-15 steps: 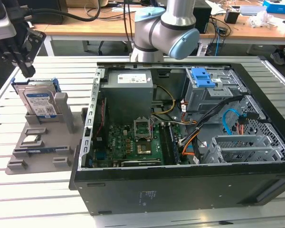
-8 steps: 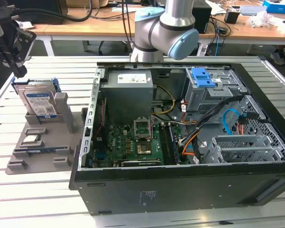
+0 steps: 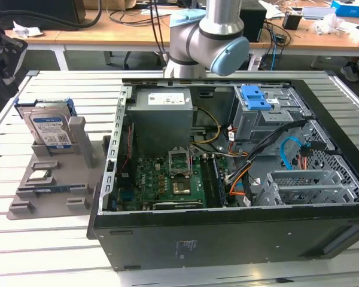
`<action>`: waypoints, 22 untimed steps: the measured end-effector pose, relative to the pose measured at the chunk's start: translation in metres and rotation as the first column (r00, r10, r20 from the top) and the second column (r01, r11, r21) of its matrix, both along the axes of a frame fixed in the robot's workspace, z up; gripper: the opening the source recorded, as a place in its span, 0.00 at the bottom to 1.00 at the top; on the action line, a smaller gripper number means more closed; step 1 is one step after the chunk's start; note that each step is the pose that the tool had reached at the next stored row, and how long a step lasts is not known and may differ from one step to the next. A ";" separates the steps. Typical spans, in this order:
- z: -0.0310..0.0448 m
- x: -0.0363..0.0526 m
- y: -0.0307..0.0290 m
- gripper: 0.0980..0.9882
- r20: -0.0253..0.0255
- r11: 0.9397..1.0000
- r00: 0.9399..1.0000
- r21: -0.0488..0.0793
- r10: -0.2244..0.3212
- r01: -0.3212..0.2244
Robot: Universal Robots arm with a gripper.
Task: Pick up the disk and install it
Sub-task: 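Reach for the disk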
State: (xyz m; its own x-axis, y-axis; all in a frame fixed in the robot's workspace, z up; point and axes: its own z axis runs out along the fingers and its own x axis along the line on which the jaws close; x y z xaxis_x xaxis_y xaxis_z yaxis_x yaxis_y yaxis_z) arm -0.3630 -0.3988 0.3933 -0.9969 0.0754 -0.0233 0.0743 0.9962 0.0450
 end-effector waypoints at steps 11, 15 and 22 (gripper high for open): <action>0.0000 -0.0311 0.0000 0.01 0.000 1.000 1.000 0.000 0.000 0.000; 0.0000 -0.0327 0.0000 0.01 0.000 1.000 1.000 0.000 0.000 0.000; 0.0000 -0.0328 0.0000 0.01 0.000 1.000 1.000 0.000 0.000 0.000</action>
State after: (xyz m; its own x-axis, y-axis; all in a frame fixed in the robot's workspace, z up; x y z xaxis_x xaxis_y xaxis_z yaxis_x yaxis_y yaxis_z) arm -0.3958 -0.3987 0.3933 -0.9969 0.0753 -0.0233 0.0742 0.9962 0.0451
